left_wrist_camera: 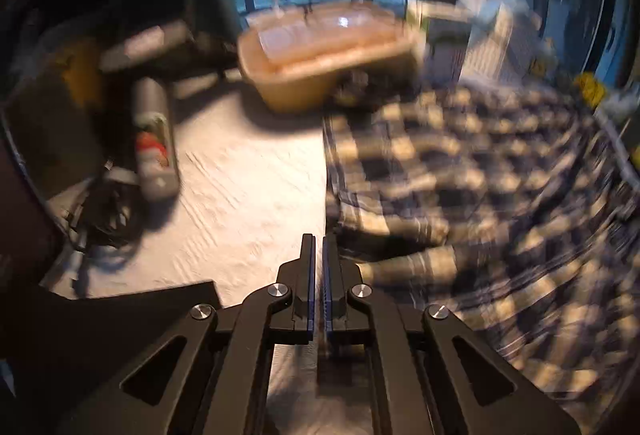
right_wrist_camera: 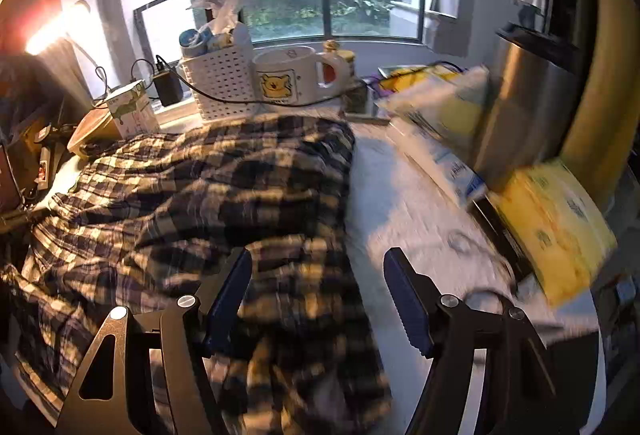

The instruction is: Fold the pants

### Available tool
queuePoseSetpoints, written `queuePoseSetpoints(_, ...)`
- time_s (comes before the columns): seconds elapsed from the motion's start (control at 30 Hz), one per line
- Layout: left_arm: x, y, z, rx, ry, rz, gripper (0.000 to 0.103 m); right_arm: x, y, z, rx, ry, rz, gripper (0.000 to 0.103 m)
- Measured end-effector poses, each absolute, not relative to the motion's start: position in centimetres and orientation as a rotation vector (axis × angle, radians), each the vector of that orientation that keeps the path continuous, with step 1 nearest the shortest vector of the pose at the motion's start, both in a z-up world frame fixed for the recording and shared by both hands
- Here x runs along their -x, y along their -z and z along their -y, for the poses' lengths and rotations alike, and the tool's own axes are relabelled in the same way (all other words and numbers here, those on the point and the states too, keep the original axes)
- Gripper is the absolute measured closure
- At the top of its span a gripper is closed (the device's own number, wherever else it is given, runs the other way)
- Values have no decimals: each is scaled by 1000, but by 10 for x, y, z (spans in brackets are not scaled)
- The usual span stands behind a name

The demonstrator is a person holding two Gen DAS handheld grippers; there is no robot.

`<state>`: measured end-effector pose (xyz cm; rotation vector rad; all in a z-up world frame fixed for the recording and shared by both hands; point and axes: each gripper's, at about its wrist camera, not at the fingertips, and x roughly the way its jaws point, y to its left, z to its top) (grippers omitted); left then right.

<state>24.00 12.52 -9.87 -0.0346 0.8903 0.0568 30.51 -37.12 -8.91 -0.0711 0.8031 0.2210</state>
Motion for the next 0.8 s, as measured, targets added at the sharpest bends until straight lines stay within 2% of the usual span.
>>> queuePoseSetpoints(0.03,-235,87,-127,41,-54,-860,99,-299,89,374,63,-219,-802,32)
queuePoseSetpoints(0.1,-220,71,-129,55,-45,-830,90,-290,89,378,53,-218,-801,32)
queuePoseSetpoints(0.17,-204,64,-124,94,20,-835,66,-279,91,380,48,-217,-803,32)
queuePoseSetpoints(0.2,-197,65,-120,111,65,-850,62,-275,92,381,49,-217,-806,32)
queuePoseSetpoints(0.5,-135,118,-71,303,263,-1039,62,-252,112,381,79,-219,-845,32)
queuePoseSetpoints(0.8,-111,119,-65,312,254,-1003,60,-240,123,378,120,-230,-857,33)
